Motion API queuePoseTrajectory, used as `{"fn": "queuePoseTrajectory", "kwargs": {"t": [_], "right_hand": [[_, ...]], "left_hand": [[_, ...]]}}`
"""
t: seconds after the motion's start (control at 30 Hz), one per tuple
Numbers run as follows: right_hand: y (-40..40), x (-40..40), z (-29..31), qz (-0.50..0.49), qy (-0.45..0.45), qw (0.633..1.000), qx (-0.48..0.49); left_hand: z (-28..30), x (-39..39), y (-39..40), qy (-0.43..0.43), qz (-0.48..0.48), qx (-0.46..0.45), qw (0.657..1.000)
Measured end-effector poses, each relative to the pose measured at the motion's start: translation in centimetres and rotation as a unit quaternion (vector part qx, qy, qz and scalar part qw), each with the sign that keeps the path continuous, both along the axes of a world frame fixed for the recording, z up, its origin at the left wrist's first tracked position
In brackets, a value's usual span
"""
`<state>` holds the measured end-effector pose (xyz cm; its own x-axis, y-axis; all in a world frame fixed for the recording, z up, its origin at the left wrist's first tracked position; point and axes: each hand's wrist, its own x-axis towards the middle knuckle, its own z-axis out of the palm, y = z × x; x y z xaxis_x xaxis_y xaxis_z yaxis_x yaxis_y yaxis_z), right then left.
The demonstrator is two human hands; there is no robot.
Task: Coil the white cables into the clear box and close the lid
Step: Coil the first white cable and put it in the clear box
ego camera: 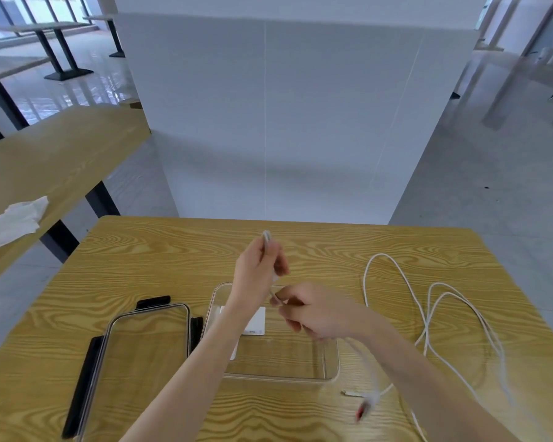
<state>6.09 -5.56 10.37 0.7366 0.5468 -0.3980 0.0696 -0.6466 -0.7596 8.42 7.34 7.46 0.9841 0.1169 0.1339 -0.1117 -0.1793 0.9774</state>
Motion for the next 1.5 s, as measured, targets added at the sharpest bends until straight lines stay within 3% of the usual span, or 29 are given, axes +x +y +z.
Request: {"fn": "queuePoseTrajectory", "kwargs": {"t": [0.13, 0.2, 0.27, 0.4, 0.47, 0.53, 0.67, 0.77, 0.83, 1.07, 1.27, 1.33, 1.4, 1.5], "right_hand": [[-0.9, 1.2, 1.2, 0.067, -0.13, 0.986, -0.08], [-1.4, 1.7, 1.5, 0.078, -0.159, 0.98, -0.092], [-1.8, 2.3, 1.8, 0.091, -0.147, 0.981, -0.084], [-3.4, 3.8, 2.9, 0.063, -0.114, 0.991, -0.006], [-4.1, 4.3, 2.7, 0.023, -0.088, 0.994, 0.056], [-4.3, 4.5, 1.8, -0.006, -0.08, 0.99, 0.115], [-3.3, 3.9, -0.5, -0.087, -0.105, 0.966, 0.221], [-2.1, 2.9, -1.8, -0.154, -0.133, 0.947, 0.249], [-1.2, 2.4, -2.7, -0.187, -0.132, 0.938, 0.258], [-0.1, 1.2, -3.1, -0.26, 0.012, 0.91, 0.322], [-1.4, 0.6, -3.3, -0.223, 0.056, 0.929, 0.29], [-1.9, 0.4, -3.6, -0.208, 0.006, 0.946, 0.248], [-2.3, 0.4, -4.2, -0.17, -0.102, 0.971, 0.137], [-2.4, 0.9, -5.3, -0.213, -0.174, 0.96, 0.054]], "left_hand": [[-1.5, -1.0, 0.5, 0.005, -0.101, 0.174, 0.98], [-2.0, -1.3, 0.6, 0.055, -0.155, 0.205, 0.965], [-1.9, -1.7, 0.7, 0.108, -0.206, 0.179, 0.956], [-1.3, -1.8, 1.9, 0.213, -0.272, 0.019, 0.938], [-1.2, -1.6, 2.8, 0.238, -0.297, -0.11, 0.918], [-1.1, -1.4, 3.1, 0.245, -0.301, -0.258, 0.885], [-0.4, -1.4, 1.8, 0.24, -0.259, -0.46, 0.814], [-0.2, -1.5, 0.7, 0.254, -0.218, -0.584, 0.739], [-0.2, -1.5, 0.1, 0.255, -0.173, -0.634, 0.709], [-0.3, -1.4, -1.5, 0.204, -0.036, -0.616, 0.759], [-0.6, -1.7, -1.1, 0.173, -0.02, -0.523, 0.834], [-0.6, -1.9, -1.1, 0.173, -0.013, -0.502, 0.848], [-0.5, -2.0, -1.0, 0.173, -0.017, -0.5, 0.849], [-0.4, -2.3, -1.0, 0.175, -0.036, -0.505, 0.844]]}}
